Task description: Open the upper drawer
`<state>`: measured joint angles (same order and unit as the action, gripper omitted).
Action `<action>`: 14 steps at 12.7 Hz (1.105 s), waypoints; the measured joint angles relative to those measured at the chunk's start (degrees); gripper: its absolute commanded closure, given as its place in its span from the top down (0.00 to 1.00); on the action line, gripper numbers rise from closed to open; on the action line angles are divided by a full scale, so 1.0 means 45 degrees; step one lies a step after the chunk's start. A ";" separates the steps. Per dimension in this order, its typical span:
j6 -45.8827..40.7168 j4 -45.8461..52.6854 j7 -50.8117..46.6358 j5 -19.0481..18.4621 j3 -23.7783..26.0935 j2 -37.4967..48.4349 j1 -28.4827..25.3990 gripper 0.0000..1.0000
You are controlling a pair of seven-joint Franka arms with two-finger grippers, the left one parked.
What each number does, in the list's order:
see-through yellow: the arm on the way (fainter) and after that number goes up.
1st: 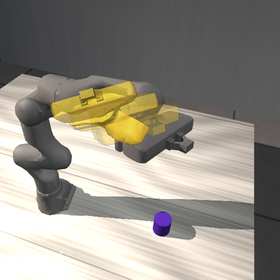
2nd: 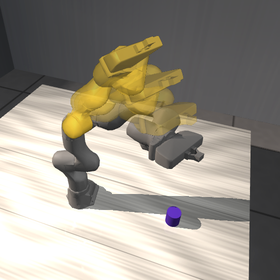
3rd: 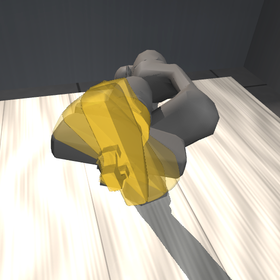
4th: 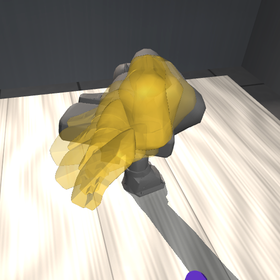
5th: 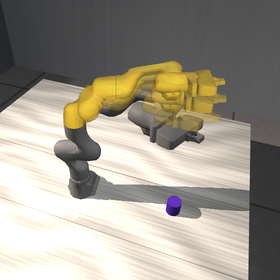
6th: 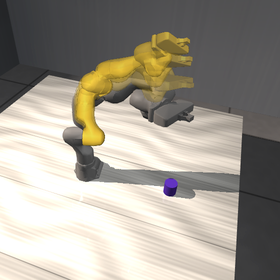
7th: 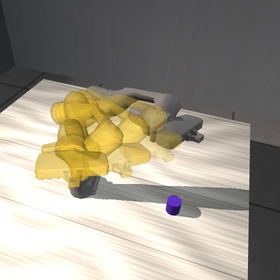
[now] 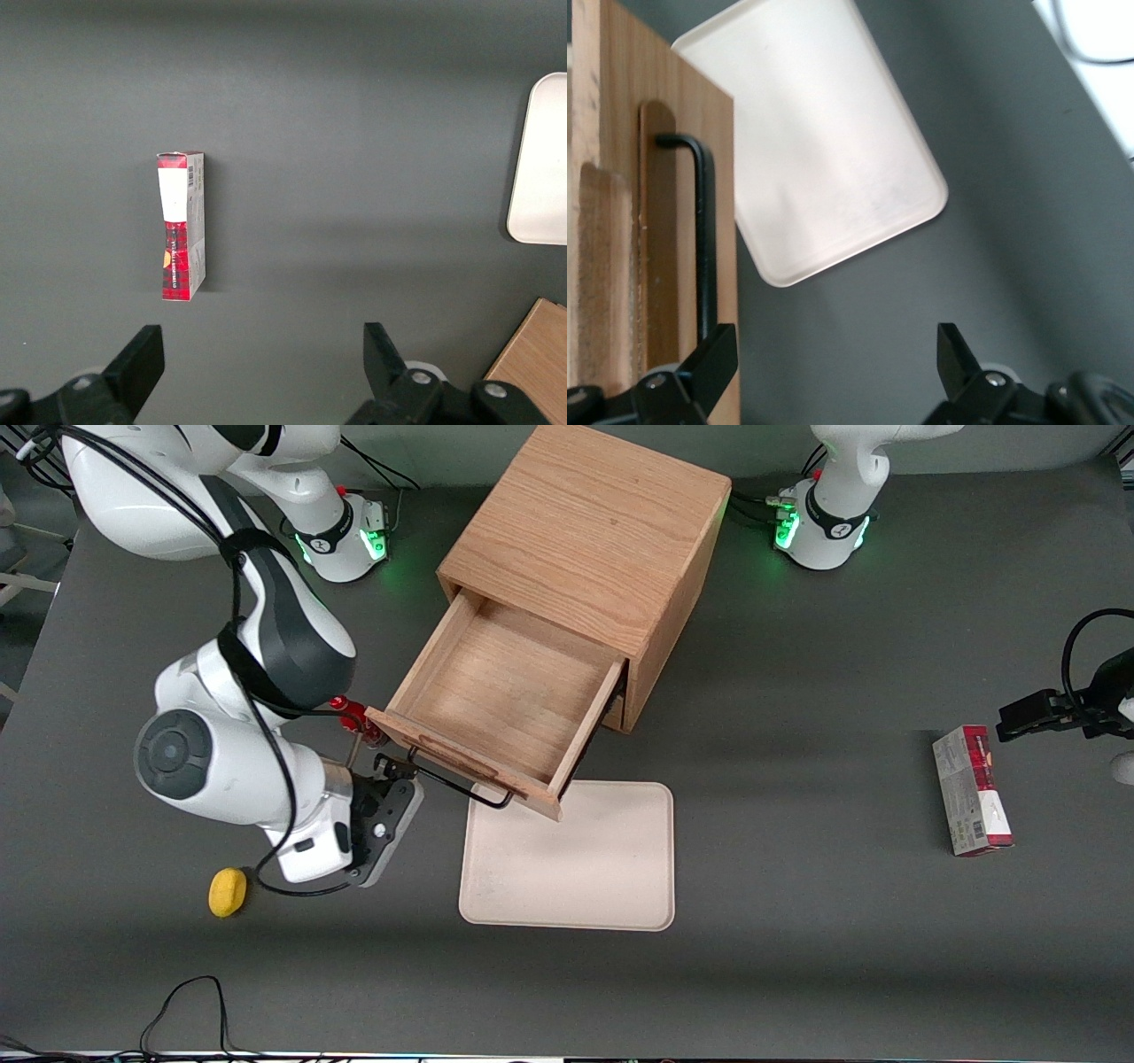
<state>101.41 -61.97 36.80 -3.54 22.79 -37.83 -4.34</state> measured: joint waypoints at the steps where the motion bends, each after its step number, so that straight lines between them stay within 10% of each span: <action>1: 0.0025 0.0259 0.0085 -0.0025 -0.0159 0.0042 -0.0021 1.00; 7: -0.2535 -0.0843 -0.2203 0.3346 -0.4825 0.3137 0.0440 1.00; 14: -0.3003 -0.8247 -0.9037 0.1312 -0.4932 1.0317 0.0193 1.00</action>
<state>87.90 -99.09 -3.86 2.37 0.59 8.60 -3.48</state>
